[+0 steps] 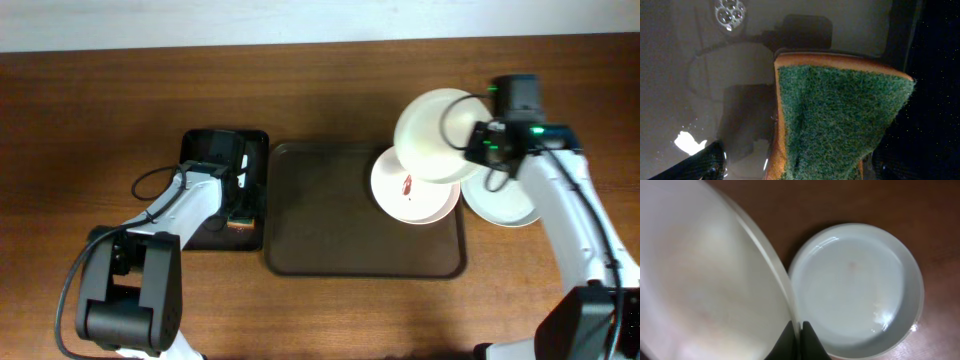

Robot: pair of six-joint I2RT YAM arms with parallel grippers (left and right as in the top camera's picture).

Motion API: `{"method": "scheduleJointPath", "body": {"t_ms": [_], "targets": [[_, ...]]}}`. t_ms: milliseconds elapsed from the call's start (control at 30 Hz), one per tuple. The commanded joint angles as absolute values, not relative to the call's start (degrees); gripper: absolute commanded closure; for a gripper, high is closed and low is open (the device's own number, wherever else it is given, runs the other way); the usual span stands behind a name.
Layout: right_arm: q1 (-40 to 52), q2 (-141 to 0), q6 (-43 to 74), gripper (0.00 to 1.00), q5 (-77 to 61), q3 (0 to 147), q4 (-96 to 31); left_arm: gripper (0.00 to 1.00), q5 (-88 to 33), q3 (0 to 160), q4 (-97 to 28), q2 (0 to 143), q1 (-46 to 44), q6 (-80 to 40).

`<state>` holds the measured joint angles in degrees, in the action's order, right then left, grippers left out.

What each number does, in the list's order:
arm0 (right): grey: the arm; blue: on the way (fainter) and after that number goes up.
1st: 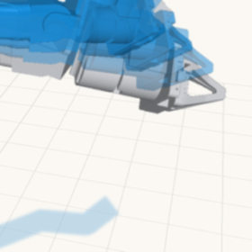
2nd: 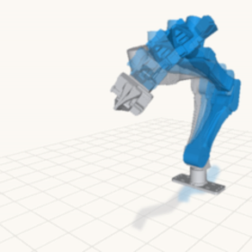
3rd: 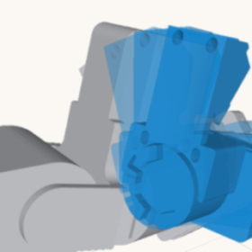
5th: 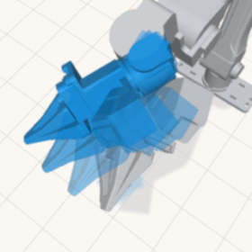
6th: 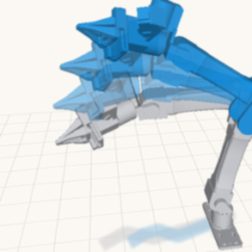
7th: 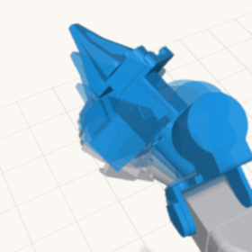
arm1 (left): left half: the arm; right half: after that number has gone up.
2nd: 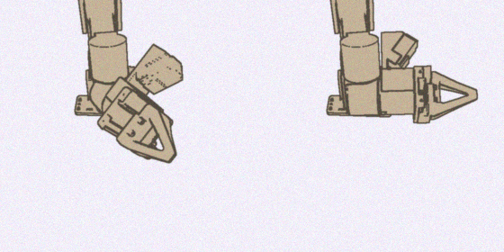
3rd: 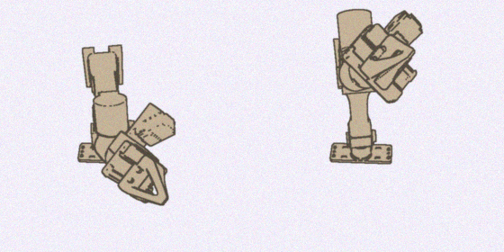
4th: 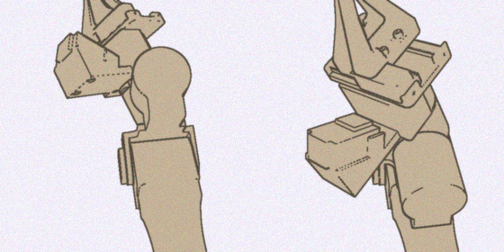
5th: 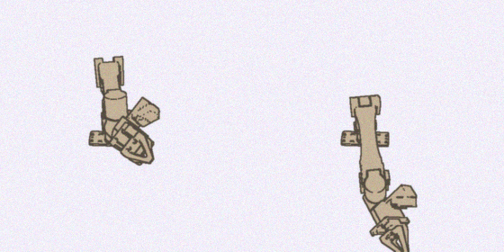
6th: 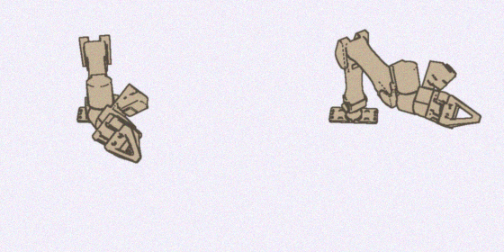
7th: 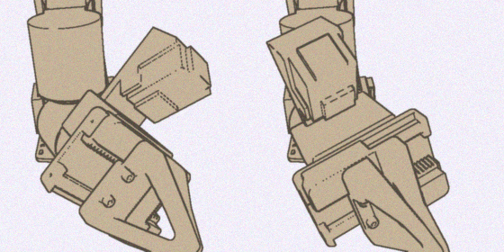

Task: Clean dirty plates on tray and stack at the side
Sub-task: 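Lift the scrubbed plate with the right gripper and stack it right of the tray, then grasp the red-stained white plate rim with the right gripper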

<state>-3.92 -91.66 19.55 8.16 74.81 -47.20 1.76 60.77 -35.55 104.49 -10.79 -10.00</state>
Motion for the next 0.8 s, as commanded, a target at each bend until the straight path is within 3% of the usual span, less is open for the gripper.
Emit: {"method": "scheduleJointPath", "body": {"t_ms": [0,200,400,467,600,767], "targets": [[-13.63,-92.62,20.47,0.96,3.2,75.75,-49.15,0.1,0.21,61.12,-35.66,104.66,-10.81,-9.72],[-24.86,-96.95,20.45,0.96,2.55,75.75,-51.24,0.1,0.21,61.12,-35.66,104.66,-10.81,-9.72],[-27.42,-100.12,20.23,0.95,-0.99,75.53,-52.1,0.1,0.21,61.12,-35.64,104.66,-10.81,-9.74],[-27.03,-100.84,20.16,0.87,-3.66,75.53,-52.38,0.1,0.21,61.12,-35.66,104.66,-10.81,-9.72],[-25.98,-100.9,19.99,0.62,-11.92,75.55,-54.72,0.1,0.21,61.12,-35.64,104.66,-10.81,-9.72],[-22.83,-100.9,16.73,0.55,-18.22,75.53,-59.18,0.1,0.21,61.12,-35.66,104.66,-10.81,-9.72]]}}
